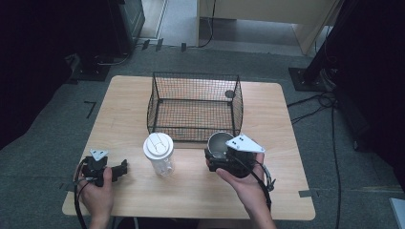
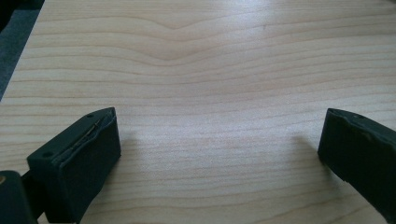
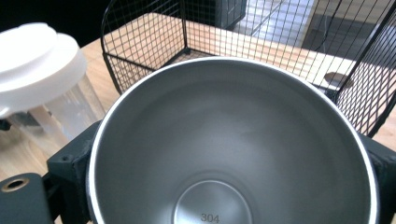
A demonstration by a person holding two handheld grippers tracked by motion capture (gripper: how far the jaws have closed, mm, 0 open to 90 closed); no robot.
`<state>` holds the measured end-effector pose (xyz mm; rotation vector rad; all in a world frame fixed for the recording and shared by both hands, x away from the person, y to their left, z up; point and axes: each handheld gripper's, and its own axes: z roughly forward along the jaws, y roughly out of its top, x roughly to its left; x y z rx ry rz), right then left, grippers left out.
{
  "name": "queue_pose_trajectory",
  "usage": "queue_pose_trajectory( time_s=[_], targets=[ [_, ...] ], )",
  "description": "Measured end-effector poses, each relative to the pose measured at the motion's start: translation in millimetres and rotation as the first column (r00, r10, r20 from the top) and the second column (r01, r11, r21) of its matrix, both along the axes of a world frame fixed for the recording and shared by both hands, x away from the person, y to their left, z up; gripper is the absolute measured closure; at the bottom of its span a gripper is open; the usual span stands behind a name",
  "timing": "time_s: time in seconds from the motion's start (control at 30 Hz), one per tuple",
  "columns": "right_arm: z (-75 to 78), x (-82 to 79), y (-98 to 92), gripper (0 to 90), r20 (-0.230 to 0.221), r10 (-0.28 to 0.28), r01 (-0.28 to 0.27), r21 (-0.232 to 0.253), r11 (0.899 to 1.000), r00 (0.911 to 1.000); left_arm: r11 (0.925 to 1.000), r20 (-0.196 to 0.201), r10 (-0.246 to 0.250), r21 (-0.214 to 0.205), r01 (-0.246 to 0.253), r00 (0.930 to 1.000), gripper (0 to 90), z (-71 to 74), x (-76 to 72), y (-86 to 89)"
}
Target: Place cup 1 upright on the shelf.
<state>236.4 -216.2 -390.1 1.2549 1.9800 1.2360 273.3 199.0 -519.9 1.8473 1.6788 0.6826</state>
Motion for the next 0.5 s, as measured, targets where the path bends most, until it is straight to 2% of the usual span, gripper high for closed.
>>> queue_pose_trajectory(
  time_s=[0.5],
  targets=[
    [25.8,17.6,5.0,7.1,0.078,-0.016,0.016,-0.005,1.0,0.9969,1.0,-0.001,0.0,0.0,0.0,1.0,0.0,0.1,0.0,0.0]
  ],
)
